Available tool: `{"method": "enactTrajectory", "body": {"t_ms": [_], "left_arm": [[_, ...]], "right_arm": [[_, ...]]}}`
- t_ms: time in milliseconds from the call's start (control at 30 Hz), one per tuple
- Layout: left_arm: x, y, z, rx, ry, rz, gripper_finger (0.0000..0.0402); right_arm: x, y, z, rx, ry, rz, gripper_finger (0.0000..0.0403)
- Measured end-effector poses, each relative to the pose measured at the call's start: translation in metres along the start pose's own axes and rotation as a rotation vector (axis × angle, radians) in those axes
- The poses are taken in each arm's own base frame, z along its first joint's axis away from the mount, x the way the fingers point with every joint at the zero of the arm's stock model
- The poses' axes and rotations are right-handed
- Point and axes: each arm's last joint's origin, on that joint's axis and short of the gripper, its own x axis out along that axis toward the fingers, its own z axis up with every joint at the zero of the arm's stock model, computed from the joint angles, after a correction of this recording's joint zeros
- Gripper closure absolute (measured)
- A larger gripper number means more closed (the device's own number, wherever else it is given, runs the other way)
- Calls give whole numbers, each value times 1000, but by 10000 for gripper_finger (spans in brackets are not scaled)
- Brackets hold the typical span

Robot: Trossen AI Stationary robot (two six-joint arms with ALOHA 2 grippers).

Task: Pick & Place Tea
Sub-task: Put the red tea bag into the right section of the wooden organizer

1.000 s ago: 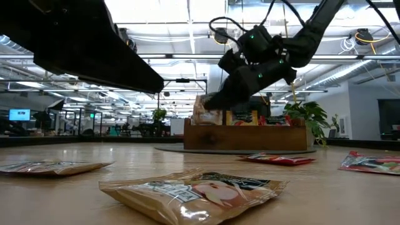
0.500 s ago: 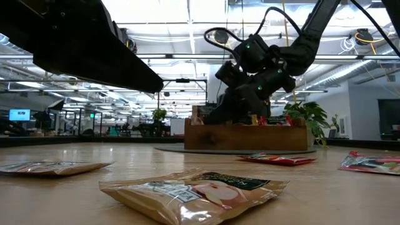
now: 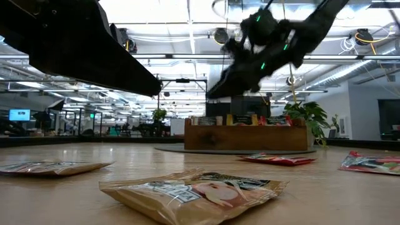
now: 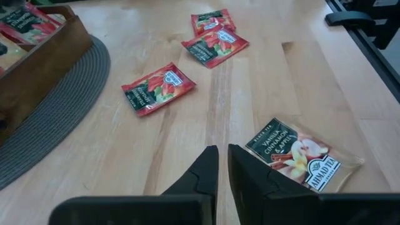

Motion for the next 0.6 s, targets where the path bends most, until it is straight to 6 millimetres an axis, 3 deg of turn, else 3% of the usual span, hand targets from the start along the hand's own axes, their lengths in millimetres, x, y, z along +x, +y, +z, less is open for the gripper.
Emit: {"method": "enactTrajectory", "body": {"t_ms": [100, 200, 333, 467, 600], "left_arm": [[0, 0, 0, -11, -2, 0, 370], [1, 1, 1, -40, -3, 0, 379], [1, 1, 1, -97, -4, 0, 396], [5, 6, 4, -193, -9, 1, 393], [20, 24, 15, -345, -36, 28, 397]], "right_arm": [[-27, 17, 20, -22, -45, 90, 207], [-50, 50, 23, -64, -97, 202, 244], [-72, 100, 2, -85, -170, 326, 316], [-84, 137, -28, -68, -241, 301, 388], [-82, 159, -42, 8, -175, 229, 389]]}}
